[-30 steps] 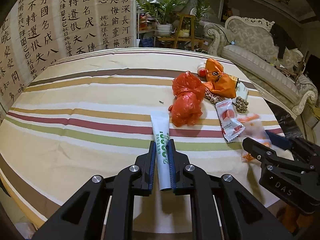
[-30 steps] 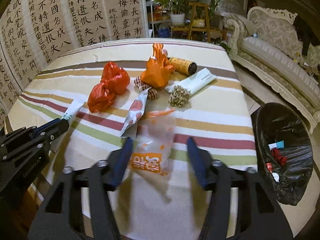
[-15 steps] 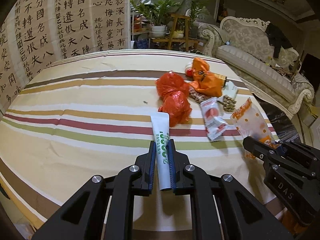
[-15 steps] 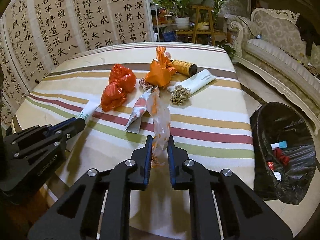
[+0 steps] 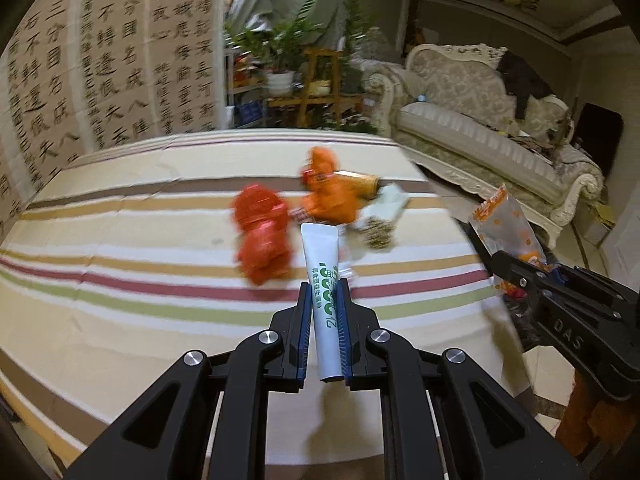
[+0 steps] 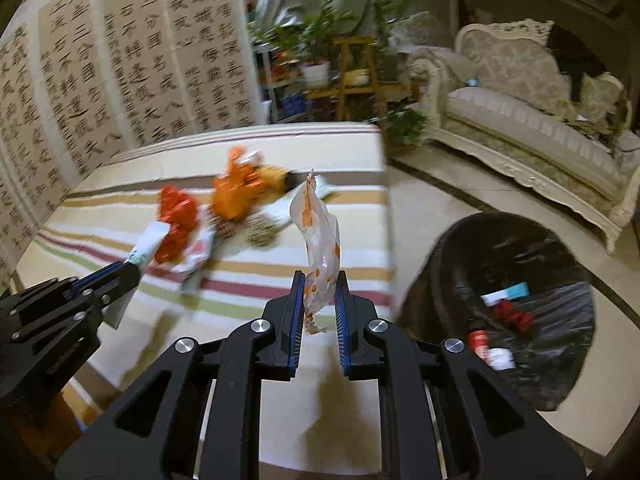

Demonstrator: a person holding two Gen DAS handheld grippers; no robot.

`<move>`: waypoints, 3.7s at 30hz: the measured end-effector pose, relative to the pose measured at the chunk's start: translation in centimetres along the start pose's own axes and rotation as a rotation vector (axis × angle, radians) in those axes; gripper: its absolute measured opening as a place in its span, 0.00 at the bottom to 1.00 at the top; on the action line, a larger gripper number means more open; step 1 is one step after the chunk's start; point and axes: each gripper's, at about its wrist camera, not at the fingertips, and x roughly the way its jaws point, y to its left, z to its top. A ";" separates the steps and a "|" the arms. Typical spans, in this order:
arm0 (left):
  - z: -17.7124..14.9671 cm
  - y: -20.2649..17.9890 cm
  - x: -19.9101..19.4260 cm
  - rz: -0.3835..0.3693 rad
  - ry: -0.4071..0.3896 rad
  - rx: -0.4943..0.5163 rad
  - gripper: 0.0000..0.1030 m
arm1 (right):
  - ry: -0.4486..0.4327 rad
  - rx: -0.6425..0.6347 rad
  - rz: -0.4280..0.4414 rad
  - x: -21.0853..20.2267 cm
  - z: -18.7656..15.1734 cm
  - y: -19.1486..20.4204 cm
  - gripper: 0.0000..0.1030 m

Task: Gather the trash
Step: 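Carry tube and wrapper over the bin and open both tools, then move both open tools back from the bin toward the table, then grasp the red plastic bag with the left tool while the right tool grasps the red-white snack packet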

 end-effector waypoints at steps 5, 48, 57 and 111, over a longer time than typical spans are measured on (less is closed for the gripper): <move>1.1 -4.0 1.4 -0.071 -0.002 0.044 0.13 | -0.025 0.062 -0.075 -0.6 0.2 -4.3 0.14; 4.6 -21.6 12.4 -0.133 0.055 0.274 0.63 | -0.056 0.306 -0.347 1.8 -1.4 -22.5 0.37; 5.3 -19.8 10.4 -0.107 0.011 0.230 0.72 | -0.092 0.304 -0.351 0.5 -0.9 -21.6 0.51; 3.0 5.3 7.8 0.132 0.133 -0.048 0.40 | -0.001 -0.012 -0.026 4.0 1.6 1.2 0.60</move>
